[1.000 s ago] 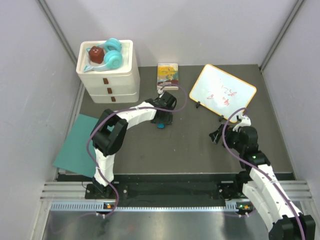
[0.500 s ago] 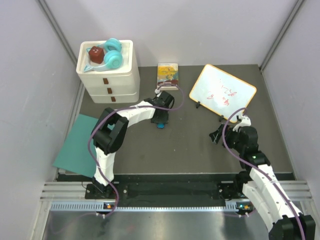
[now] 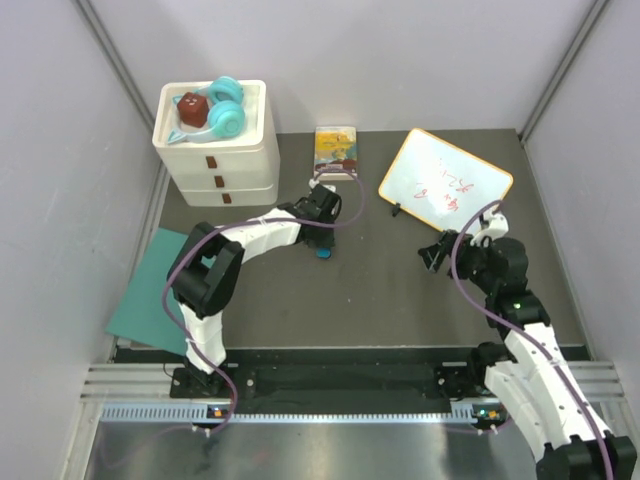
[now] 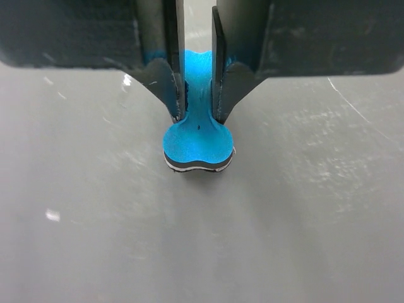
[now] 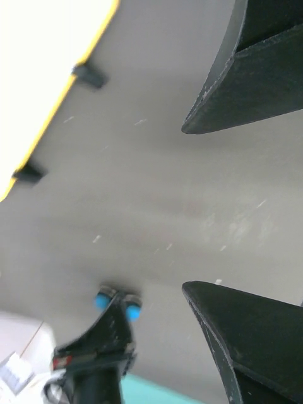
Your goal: Erase the whiteboard
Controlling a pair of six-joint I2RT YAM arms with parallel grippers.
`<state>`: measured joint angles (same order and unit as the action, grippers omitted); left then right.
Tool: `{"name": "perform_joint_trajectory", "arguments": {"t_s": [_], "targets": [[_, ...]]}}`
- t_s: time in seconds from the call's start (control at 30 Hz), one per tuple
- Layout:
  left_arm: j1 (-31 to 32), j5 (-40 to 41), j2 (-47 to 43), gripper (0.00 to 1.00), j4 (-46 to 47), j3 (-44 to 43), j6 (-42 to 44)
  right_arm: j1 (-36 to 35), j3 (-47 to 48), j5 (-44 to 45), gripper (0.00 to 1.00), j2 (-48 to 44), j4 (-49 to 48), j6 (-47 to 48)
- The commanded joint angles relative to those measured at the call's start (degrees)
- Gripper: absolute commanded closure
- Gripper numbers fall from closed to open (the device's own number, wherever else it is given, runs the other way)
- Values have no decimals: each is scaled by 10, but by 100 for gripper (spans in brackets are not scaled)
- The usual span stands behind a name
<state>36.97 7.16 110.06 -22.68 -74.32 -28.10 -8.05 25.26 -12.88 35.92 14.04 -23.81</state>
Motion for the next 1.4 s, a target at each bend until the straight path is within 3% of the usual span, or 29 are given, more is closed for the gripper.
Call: {"name": "perform_joint_trajectory", "arguments": {"t_s": [0.0, 0.03, 0.4, 0.53, 0.73, 0.9, 1.03, 1.13, 1.3, 1.37], "targets": [[2, -69, -64, 100, 67, -11, 36, 50, 24, -75, 1, 22, -94, -19], [2, -89, -64, 100, 64, -24, 38, 69, 13, -128, 1, 25, -124, -37], [2, -188, -42, 100, 96, -47, 45, 285, -49, -289, 3, 147, -420, -206], [2, -208, -23, 100, 112, -70, 41, 359, -78, -318, 6, 163, -457, -224], [4, -258, 41, 99, 117, -147, 23, 376, -136, -258, 13, 188, -495, -249], [6, -296, 79, 100, 148, -198, 0, 377, -134, -276, 21, 316, -545, -265], [12, -307, 98, 100, 173, -235, -15, 380, -139, -295, 23, 415, -648, -301], [26, -263, 107, 100, 177, -258, -1, 387, -146, -303, 23, 466, -723, -320], [42, -170, 113, 100, 221, -248, -57, 395, -150, -269, 24, 479, -705, -290], [43, -170, 129, 100, 221, -257, -76, 397, -150, -262, 25, 487, -707, -287]]}}
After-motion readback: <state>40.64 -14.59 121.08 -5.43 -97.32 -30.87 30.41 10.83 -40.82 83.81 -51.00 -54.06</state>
